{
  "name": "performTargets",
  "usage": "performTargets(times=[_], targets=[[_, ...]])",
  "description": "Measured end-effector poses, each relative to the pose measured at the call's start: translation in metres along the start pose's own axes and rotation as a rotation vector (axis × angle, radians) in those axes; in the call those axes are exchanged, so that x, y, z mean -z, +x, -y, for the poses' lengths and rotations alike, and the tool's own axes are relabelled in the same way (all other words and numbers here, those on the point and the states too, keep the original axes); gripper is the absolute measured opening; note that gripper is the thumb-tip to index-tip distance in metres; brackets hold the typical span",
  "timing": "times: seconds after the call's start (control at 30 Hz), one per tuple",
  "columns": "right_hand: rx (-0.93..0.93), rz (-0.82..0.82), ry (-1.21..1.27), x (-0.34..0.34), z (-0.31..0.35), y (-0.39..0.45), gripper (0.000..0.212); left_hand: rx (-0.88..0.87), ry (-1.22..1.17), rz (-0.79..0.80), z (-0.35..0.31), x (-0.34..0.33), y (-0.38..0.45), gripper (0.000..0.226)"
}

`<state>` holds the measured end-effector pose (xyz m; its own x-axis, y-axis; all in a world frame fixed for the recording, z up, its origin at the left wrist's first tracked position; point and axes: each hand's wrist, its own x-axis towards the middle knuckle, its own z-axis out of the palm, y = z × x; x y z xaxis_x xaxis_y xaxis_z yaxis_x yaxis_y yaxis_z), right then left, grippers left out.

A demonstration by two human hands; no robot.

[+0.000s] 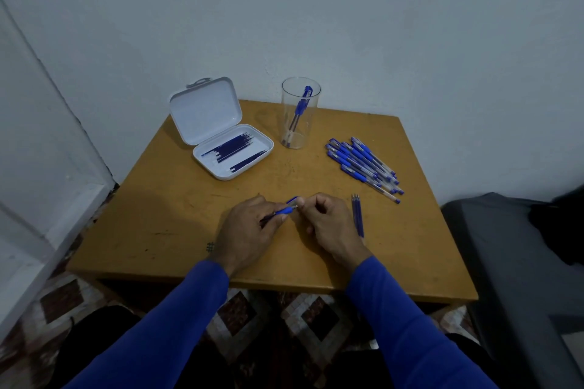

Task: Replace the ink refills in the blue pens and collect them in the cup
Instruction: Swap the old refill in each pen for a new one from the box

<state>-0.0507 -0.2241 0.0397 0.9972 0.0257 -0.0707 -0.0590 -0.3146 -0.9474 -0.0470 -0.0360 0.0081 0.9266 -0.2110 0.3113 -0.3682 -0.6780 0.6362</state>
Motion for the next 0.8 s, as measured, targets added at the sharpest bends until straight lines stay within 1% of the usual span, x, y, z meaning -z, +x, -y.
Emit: performTargets(times=[0.07, 0.1, 0.13, 0.2, 0.27, 0.33, 0.37, 0.47, 0.5, 0.53, 0.6, 0.7, 0.73, 0.8], targets=[[0.001, -0.032, -0.012, -0.0021, 0.0012, 0.0007, 0.038, 0.003, 0.011, 0.002, -0.0005, -0.0001, -0.0003, 0.031], [0.001, -0.044, 0.001, -0.0023, 0.002, 0.0011, 0.038, -0.002, 0.0, -0.002, -0.0007, 0.0001, -0.0005, 0.03], [0.004, -0.043, 0.022, -0.002, 0.003, 0.0011, 0.033, -0.009, -0.014, -0.005, -0.0009, 0.0005, -0.0009, 0.03], [0.019, 0.003, 0.093, 0.0003, 0.0038, 0.0008, 0.015, -0.018, -0.023, -0.003, -0.001, 0.0013, -0.0014, 0.029], [0.021, 0.054, 0.137, 0.0029, 0.0017, 0.0006, 0.01, -0.02, -0.021, -0.001, -0.0009, 0.0014, -0.0014, 0.028], [0.003, 0.061, 0.115, 0.0049, -0.0019, 0.002, 0.01, -0.015, -0.02, 0.003, -0.0015, 0.0016, -0.0014, 0.027], [-0.008, 0.049, 0.083, 0.0051, -0.0029, 0.0026, 0.013, -0.013, -0.017, 0.003, -0.0021, 0.0018, -0.0014, 0.027], [-0.039, -0.016, -0.036, 0.0008, -0.0016, 0.0035, 0.045, -0.005, -0.02, -0.014, -0.0031, 0.0022, -0.0015, 0.027], [-0.049, -0.041, -0.053, -0.0009, -0.0007, 0.0039, 0.053, 0.001, -0.023, -0.018, -0.0033, 0.0022, -0.0013, 0.027], [-0.052, -0.061, -0.051, -0.002, 0.0001, 0.0039, 0.055, 0.006, -0.025, -0.019, -0.0032, 0.0022, -0.0013, 0.027], [-0.02, -0.068, -0.003, -0.0016, 0.001, 0.0034, 0.048, 0.009, -0.023, -0.015, -0.0036, 0.002, -0.0014, 0.027], [0.037, 0.023, 0.124, 0.0024, 0.0008, 0.002, 0.018, 0.012, -0.025, -0.009, -0.0027, 0.001, -0.0007, 0.027], [0.038, 0.053, 0.142, 0.0038, 0.0, 0.0016, 0.012, 0.013, -0.021, -0.004, -0.0022, 0.001, -0.0006, 0.026], [0.02, 0.062, 0.132, 0.0054, -0.0019, 0.0018, 0.01, 0.003, -0.02, 0.007, -0.0018, 0.0012, -0.0006, 0.026]])
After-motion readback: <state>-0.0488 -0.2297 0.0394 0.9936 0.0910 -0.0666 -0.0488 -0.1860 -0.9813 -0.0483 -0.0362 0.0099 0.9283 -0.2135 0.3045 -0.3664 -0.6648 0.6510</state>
